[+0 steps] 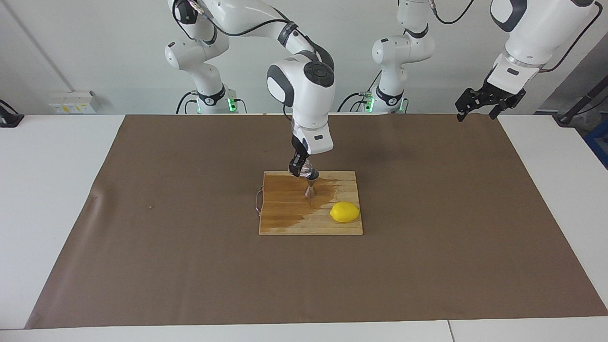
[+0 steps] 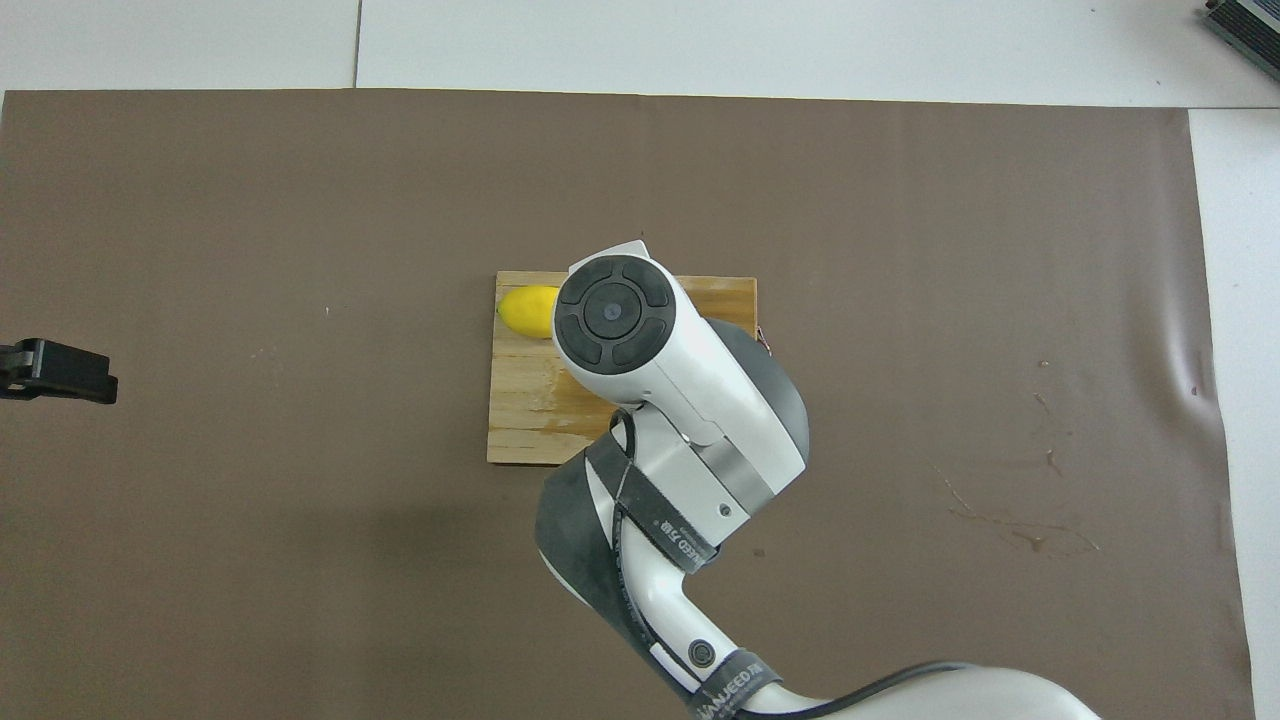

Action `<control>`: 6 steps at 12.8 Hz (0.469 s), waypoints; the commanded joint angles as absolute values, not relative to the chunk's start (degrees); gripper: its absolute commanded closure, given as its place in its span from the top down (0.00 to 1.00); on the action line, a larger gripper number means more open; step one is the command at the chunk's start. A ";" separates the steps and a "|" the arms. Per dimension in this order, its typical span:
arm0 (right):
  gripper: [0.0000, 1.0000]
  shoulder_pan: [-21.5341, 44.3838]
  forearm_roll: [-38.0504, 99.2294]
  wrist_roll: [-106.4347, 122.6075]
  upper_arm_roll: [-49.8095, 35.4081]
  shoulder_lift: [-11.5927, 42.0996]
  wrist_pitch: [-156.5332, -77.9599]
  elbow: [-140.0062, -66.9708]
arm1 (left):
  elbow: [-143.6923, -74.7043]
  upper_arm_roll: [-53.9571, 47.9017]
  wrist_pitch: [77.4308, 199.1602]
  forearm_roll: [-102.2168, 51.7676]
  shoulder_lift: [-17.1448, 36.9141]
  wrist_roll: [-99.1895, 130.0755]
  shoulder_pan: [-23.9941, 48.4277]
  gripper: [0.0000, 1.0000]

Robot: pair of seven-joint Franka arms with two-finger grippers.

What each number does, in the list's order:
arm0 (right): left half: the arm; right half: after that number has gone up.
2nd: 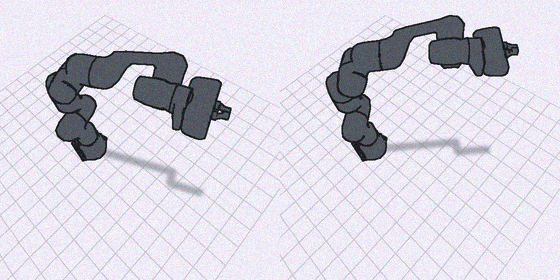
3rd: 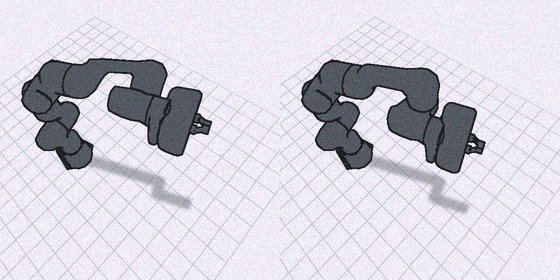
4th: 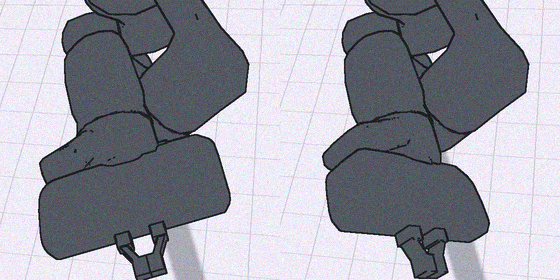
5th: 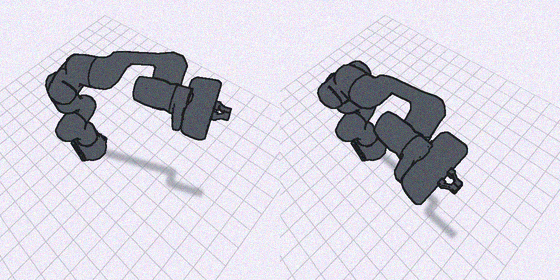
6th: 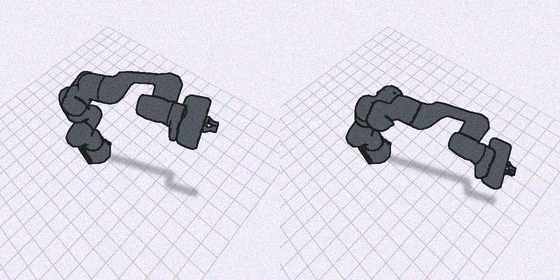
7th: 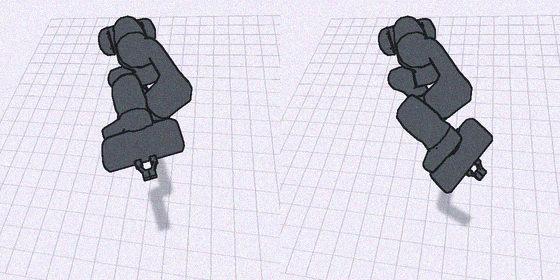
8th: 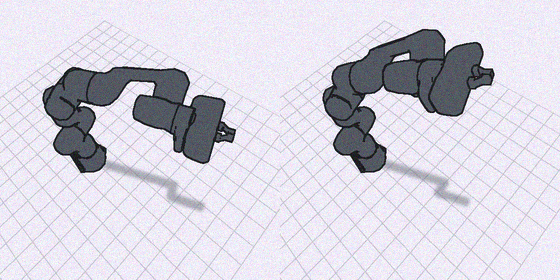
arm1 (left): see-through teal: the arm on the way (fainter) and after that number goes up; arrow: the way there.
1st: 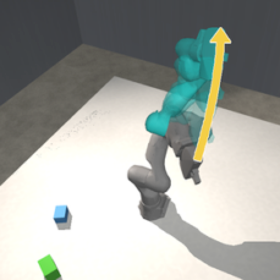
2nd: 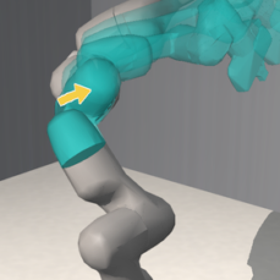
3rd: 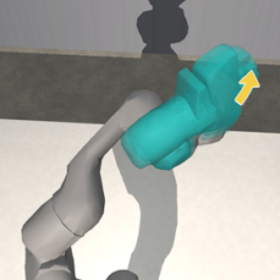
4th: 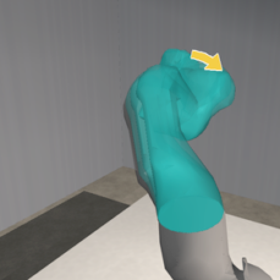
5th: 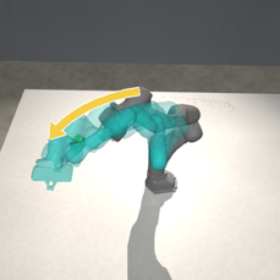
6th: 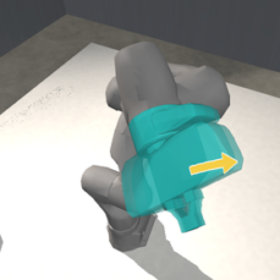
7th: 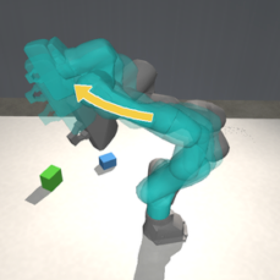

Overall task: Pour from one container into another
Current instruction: 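Hold the clear glass tipped over the metal cup to pour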

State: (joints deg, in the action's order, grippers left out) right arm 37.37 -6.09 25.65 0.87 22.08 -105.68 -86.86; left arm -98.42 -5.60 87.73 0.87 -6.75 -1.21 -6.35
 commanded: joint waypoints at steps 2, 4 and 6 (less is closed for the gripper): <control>0.00 38.14 -7.91 24.43 1.58 23.03 -103.98 -84.82 | -99.58 -5.89 87.45 1.41 -7.91 -1.14 -6.86 1.00; 0.00 38.14 -8.09 24.43 1.58 23.12 -103.62 -84.02 | -99.58 -5.89 87.45 1.41 -7.91 -1.14 -6.86 1.00; 0.00 38.14 -8.09 24.43 1.49 23.29 -103.71 -84.02 | -99.58 -5.89 87.45 1.41 -7.91 -1.14 -6.86 1.00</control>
State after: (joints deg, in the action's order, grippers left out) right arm 37.38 -6.44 25.65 0.91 22.22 -105.20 -85.88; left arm -98.42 -5.60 87.73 0.87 -6.75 -1.21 -6.35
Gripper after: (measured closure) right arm 0.515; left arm 0.000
